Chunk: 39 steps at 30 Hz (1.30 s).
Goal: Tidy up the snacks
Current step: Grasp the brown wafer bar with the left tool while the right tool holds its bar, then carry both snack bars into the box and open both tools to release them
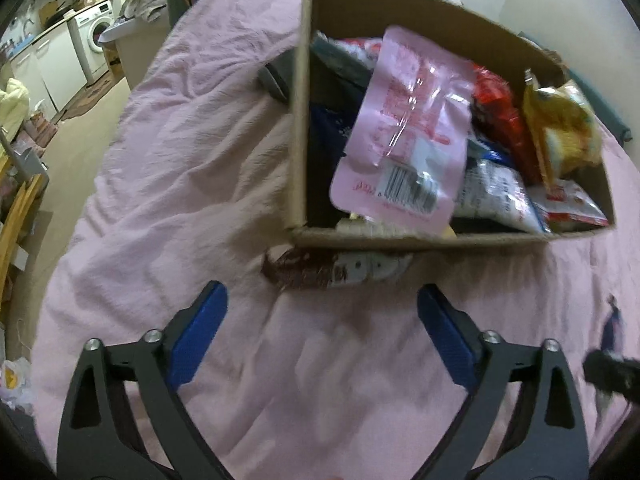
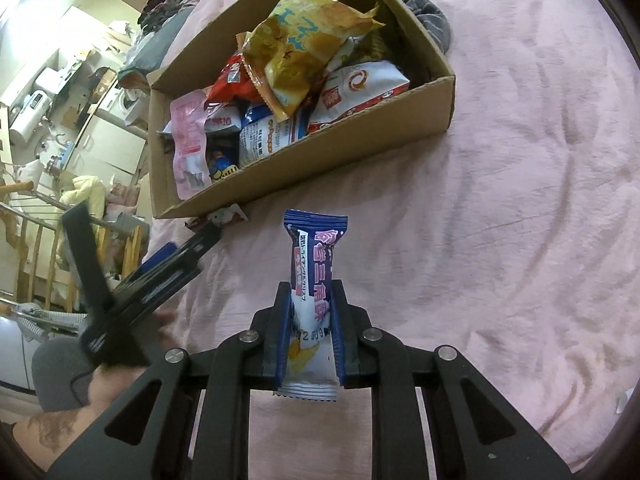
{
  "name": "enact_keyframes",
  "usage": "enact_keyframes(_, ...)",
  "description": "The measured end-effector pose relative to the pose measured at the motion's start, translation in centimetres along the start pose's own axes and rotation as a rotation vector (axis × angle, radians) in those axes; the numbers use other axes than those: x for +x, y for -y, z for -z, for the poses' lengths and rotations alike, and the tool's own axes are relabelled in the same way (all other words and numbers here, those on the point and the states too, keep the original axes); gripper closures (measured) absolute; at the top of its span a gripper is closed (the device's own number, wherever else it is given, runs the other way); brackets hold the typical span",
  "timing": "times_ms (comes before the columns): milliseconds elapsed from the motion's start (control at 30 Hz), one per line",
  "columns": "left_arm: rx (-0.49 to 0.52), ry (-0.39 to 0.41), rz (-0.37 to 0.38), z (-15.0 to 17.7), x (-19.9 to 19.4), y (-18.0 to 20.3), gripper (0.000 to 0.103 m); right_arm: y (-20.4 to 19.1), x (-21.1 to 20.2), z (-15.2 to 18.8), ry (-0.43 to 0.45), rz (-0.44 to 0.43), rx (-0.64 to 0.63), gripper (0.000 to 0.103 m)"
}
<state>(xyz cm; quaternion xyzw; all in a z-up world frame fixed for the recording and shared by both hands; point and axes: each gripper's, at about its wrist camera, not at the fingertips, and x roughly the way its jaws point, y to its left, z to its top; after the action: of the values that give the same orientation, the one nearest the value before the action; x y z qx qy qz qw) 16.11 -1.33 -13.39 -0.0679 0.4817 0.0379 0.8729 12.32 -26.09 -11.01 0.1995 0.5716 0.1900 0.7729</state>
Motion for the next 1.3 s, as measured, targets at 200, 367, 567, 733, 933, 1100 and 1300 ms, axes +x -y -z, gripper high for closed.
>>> enact_keyframes(200, 0.08, -0.012, -0.055, -0.6, 3.5, 1.6, 0.007, 0.3, 0.2, -0.1, -0.011, -0.005, 0.006, 0.084)
enact_keyframes(367, 0.058, -0.013, -0.066, -1.2, 4.1, 1.4, 0.007, -0.1, 0.5, -0.3, -0.017, -0.011, -0.002, 0.084)
enact_keyframes(567, 0.069, -0.001, -0.05, -0.9, 3.3, 1.2, 0.031, -0.5, 0.4, -0.4, -0.014, -0.019, -0.016, 0.084)
enact_keyframes(733, 0.073, 0.013, -0.011, -0.4, 1.9, 1.1, 0.035, -0.8, 0.1, -0.3, -0.006, -0.024, -0.028, 0.084)
enact_keyframes(933, 0.087, 0.022, 0.001, 1.0, -0.9, 1.5, 0.035, -1.2, -0.7, -0.2, 0.011, -0.038, -0.029, 0.084)
enact_keyframes(1100, 0.061, 0.028, 0.024, 1.3, -4.1, 1.4, 0.035, -1.7, -1.6, -0.1, 0.031, -0.061, -0.038, 0.084)
enact_keyframes(1300, 0.094, 0.091, 0.063, 0.1, -8.6, 2.6, 0.035, -2.0, -2.1, -0.6, 0.049, -0.092, -0.038, 0.084)
